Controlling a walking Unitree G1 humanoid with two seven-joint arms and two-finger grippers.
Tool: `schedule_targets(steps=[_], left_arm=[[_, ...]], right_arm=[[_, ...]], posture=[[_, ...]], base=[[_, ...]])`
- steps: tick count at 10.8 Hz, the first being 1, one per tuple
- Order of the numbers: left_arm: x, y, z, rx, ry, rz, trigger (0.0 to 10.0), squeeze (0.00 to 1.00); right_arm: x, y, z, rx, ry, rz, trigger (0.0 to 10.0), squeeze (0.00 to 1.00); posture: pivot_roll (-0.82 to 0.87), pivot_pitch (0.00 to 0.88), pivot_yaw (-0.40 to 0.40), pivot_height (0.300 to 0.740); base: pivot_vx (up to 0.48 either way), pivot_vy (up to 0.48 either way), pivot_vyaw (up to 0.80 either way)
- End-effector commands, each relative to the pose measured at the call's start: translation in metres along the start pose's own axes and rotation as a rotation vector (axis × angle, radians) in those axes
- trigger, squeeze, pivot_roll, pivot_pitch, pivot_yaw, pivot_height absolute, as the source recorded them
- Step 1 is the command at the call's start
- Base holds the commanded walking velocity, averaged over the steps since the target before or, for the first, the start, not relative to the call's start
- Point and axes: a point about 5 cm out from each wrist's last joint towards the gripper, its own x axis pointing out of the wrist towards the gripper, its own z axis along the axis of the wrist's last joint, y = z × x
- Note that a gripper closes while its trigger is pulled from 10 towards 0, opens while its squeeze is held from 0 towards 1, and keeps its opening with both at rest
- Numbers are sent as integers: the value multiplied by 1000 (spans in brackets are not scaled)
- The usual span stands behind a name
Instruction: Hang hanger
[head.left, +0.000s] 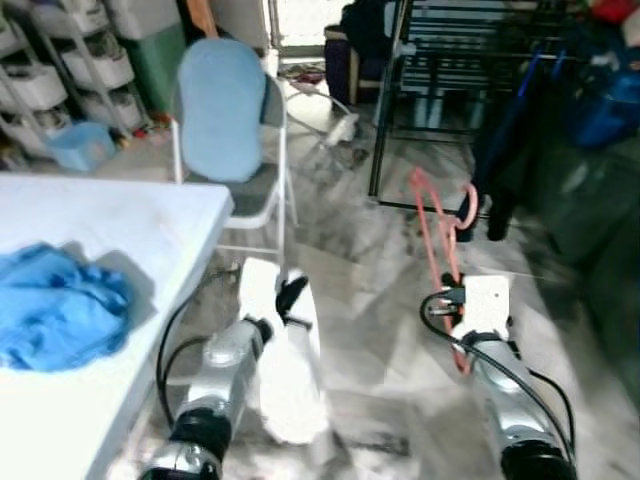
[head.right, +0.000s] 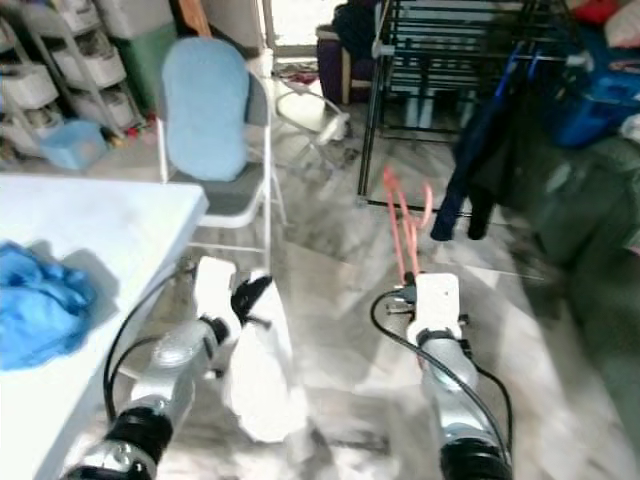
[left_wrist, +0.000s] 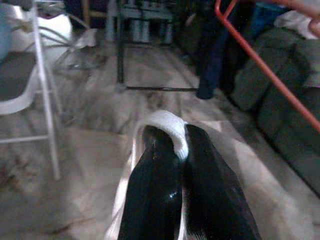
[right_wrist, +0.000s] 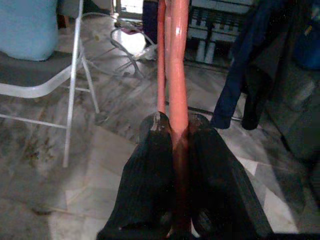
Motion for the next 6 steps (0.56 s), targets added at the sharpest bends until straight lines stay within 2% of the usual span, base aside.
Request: schedule_targets(steps=[1,3,6], left_arm=[[4,-1,8,6,-23,-8,10000,0],[7,-6,9,-3,-26,-36,10000,0],[3,2,9,-2,-29,-7,10000,0]], right_arm=[[1,-3,4,0,-20,-14,10000,0],[0,-4,3,4,-13,-23,10000,0],[0,-2,-1,-9,7,8,10000,0]], posture=[[-101,1,27,740],[-105,0,27,740],[-81,9,13,740]], base=[[0,-409,0],[0,-399,0],[0,-384,0]])
